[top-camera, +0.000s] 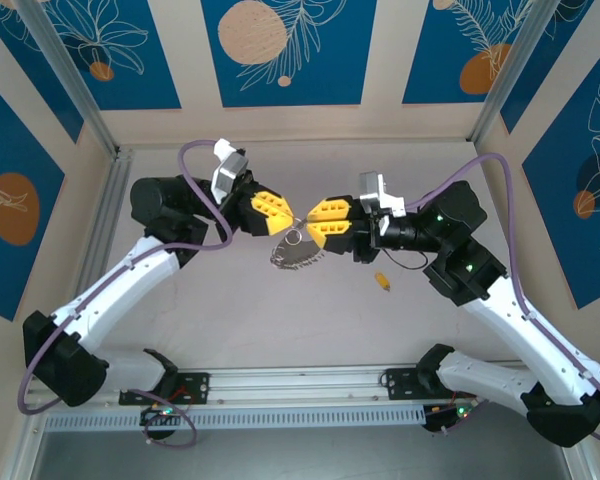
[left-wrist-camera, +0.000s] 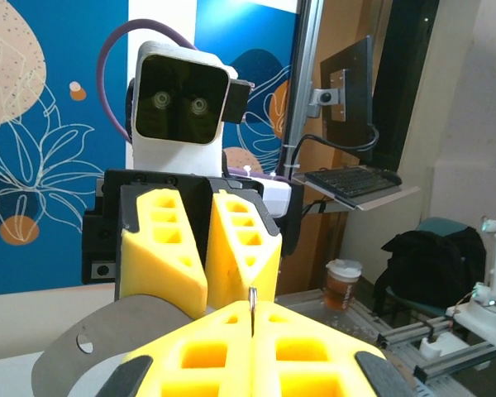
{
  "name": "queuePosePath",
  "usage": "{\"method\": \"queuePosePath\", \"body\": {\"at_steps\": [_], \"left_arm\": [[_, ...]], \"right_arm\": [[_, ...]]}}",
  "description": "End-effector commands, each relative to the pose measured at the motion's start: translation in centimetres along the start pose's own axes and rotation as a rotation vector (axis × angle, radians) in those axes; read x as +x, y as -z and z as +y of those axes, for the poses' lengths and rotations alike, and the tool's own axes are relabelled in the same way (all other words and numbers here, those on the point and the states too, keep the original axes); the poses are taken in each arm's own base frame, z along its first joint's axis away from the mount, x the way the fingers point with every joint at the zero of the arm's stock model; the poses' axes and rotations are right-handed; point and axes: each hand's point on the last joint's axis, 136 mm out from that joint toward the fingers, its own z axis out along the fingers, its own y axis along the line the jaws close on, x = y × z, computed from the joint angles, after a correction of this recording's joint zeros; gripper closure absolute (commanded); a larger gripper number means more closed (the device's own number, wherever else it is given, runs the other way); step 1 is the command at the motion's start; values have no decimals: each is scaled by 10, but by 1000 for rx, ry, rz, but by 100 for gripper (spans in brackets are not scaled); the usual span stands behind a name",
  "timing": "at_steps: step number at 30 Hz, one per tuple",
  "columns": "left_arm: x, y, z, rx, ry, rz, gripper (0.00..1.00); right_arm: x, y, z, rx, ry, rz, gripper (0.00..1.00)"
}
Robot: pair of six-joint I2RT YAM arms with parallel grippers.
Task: Put the keys on the keyring
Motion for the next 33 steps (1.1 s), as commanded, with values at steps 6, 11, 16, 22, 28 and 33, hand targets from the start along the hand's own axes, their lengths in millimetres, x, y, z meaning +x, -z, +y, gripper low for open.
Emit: {"method": "queuePosePath", "body": {"at_steps": [6, 11, 16, 22, 28, 33], "left_arm": [[13, 2, -2, -69, -54, 57, 100], [17, 3, -1, -87, -53, 74, 100], [21, 3, 0, -107, -58, 94, 100], [22, 4, 1, -125, -64, 110, 100], [23, 5, 1, -142, -67, 122, 100], [24, 4, 1, -151, -70, 136, 100]], "right_arm": [[-8, -3, 1, 2, -3, 3, 79], [-4, -6, 4, -11, -12, 18, 79], [3, -11, 5, -27, -32, 53, 78], [18, -10, 1, 3, -59, 112, 78], [26, -5, 3, 17, -78, 157, 76], [36, -3, 2, 23, -100, 198, 76]]}}
